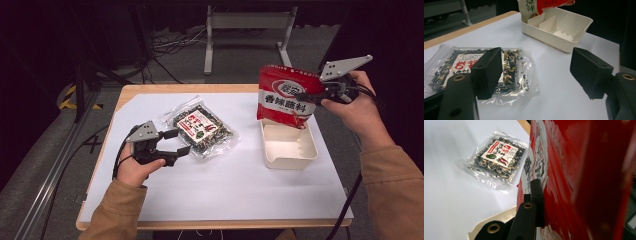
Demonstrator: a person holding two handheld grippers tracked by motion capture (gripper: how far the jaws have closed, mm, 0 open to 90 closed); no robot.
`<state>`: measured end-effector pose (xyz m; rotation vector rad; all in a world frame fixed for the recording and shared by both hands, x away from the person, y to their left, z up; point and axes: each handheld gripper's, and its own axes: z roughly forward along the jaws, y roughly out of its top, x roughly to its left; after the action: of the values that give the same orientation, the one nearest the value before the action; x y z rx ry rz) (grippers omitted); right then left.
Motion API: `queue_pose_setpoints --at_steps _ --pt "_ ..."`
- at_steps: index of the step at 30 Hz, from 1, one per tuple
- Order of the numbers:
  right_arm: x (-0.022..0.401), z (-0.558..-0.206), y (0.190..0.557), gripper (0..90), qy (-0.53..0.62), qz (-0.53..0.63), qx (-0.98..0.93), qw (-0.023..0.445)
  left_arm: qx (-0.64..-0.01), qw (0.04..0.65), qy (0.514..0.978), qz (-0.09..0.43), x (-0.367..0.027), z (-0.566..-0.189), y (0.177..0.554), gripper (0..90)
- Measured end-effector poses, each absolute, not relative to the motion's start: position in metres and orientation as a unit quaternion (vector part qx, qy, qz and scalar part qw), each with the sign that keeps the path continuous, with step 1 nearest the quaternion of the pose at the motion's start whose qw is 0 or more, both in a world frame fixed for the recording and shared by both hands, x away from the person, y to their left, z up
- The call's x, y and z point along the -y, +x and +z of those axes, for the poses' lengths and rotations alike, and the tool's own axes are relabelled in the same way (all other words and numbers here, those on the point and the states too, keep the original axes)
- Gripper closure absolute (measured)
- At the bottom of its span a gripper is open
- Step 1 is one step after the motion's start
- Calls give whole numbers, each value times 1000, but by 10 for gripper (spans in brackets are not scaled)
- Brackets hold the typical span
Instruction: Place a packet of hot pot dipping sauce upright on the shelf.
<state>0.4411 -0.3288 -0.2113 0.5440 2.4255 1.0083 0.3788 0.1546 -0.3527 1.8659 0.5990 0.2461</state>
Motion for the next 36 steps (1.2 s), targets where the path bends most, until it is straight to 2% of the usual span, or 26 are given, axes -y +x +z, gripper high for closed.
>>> queue_pose_setpoints --at_steps 22,36 --pt "342 -235 470 895 220 339 -889 216 -272 547 784 106 -168 -357 371 260" --pt "336 -252 494 895 225 313 -897 215 -284 551 778 104 -179 -360 366 257"
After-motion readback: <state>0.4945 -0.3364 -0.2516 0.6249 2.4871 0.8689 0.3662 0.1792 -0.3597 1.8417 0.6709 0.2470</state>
